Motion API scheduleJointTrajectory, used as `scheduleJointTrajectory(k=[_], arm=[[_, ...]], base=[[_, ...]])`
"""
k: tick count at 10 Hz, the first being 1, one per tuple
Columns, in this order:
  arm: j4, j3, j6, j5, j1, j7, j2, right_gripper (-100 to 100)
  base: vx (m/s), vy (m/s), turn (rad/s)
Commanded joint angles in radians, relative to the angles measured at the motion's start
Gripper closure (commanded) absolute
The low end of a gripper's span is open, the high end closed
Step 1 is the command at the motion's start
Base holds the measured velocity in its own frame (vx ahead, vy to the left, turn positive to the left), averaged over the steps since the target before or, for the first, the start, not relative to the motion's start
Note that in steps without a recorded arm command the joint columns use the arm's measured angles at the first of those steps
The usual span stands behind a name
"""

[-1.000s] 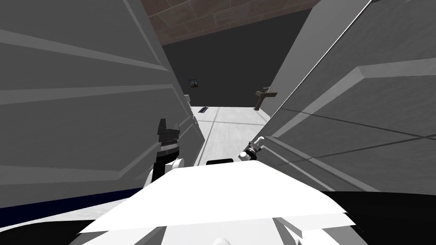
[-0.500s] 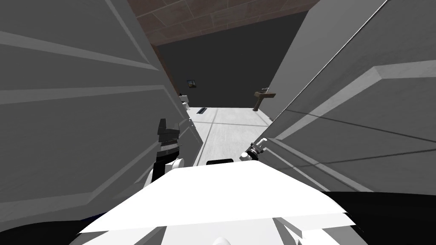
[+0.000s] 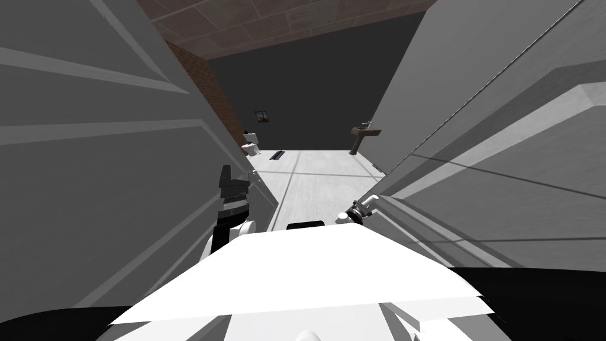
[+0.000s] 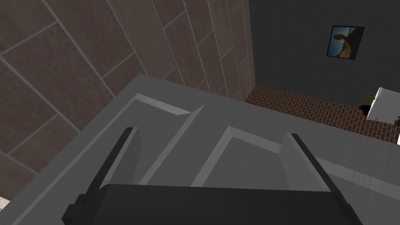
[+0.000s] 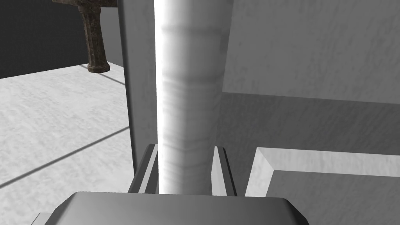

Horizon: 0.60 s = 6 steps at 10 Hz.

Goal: Push the door open

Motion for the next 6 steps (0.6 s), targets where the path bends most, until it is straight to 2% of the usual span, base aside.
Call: scheduleJointTrajectory(k=[1,2,3,4,6], arm=[[-0.005,-0.018,-0.009,-0.014,0.001,0.005,-0.007,100],[-0.005,-0.028,-0.013,-0.023,0.003,0.006,-0.006,100],[-0.001,-0.020,-0.008,-0.017,0.002,0.003,-0.004,100],[0.000,-0.036,-0.016,-0.033,0.005,0.006,-0.011,100],[0.001,-0.053,-0.023,-0.049,0.008,0.010,-0.016,100]], base=[[0.167,-0.079,-0.050],[0.165,-0.080,-0.052],[0.073,-0.044,-0.021],[0.116,-0.065,-0.042],[0.174,-0.123,-0.042]])
